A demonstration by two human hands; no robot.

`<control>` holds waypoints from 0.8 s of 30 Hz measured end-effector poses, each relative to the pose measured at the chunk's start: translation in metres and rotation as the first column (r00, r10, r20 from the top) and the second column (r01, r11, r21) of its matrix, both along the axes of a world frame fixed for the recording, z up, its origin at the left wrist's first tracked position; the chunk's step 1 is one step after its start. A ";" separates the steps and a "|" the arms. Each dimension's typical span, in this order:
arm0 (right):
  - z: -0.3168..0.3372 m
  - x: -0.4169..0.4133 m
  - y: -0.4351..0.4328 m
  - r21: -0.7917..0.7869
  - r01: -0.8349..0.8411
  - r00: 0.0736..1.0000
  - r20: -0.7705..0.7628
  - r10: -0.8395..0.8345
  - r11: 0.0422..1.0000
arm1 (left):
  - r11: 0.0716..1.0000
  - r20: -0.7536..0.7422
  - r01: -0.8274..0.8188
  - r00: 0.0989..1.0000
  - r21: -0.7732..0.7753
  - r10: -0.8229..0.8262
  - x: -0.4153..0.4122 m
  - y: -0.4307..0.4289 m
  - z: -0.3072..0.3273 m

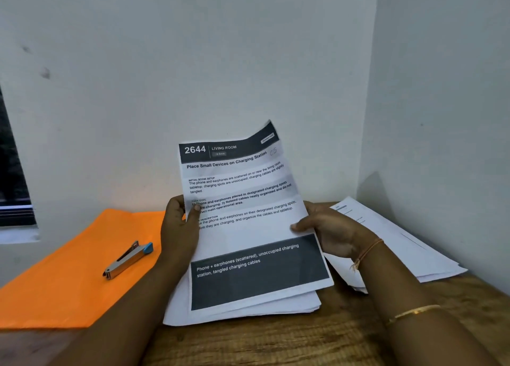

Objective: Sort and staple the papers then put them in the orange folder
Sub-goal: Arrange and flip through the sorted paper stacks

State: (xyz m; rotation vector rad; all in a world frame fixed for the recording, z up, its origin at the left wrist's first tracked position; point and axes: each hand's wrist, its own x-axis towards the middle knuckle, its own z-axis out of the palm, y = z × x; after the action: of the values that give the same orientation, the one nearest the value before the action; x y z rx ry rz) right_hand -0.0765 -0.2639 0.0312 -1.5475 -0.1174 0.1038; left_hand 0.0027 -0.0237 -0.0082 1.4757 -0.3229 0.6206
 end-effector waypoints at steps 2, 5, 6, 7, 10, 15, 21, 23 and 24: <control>-0.001 0.003 -0.001 0.028 0.087 0.996 -0.010 -0.087 0.996 | 1.000 -0.027 0.015 1.000 -0.023 -0.016 0.000 0.000 0.000; -0.001 0.007 -0.004 -0.072 0.287 0.958 0.014 -0.287 0.955 | 0.999 -0.089 0.035 0.995 -0.018 -0.037 0.002 -0.002 -0.003; -0.001 0.008 -0.005 -0.140 0.371 0.929 0.052 -0.367 0.918 | 0.999 -0.115 0.047 0.992 -0.016 -0.049 0.003 -0.002 -0.003; -0.002 0.010 -0.008 -0.220 0.459 0.889 0.107 -0.446 0.861 | 0.998 -0.140 0.062 0.988 -0.022 -0.065 0.003 -0.003 -0.004; -0.007 0.011 -0.020 -0.412 0.697 0.716 0.346 -0.606 0.588 | 0.995 -0.200 0.084 0.975 -0.055 -0.093 0.003 -0.004 -0.004; -0.021 0.006 -0.050 -0.597 0.755 0.594 0.445 -0.670 0.272 | 0.998 -0.267 0.055 0.962 -0.024 -0.060 0.005 -0.002 -0.007; -0.039 0.005 -0.071 -0.848 0.505 0.722 0.313 -0.617 0.161 | 0.997 -0.287 0.054 0.957 0.048 -0.038 0.006 -0.001 -0.012; -0.042 0.007 -0.073 -0.874 0.470 0.718 0.301 -0.627 0.119 | 0.997 -0.290 0.056 0.956 0.053 -0.038 0.006 -0.001 -0.012; -0.043 0.006 -0.073 -0.883 0.460 0.708 0.301 -0.639 0.093 | 0.997 -0.292 0.053 0.956 0.058 -0.034 0.006 -0.001 -0.013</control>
State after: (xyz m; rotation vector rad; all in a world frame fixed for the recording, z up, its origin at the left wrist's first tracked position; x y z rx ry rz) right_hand -0.0702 -0.3373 -0.0116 -2.6597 0.8746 -0.4195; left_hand 0.0092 -0.0245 -0.0210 1.5940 -0.1462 0.3529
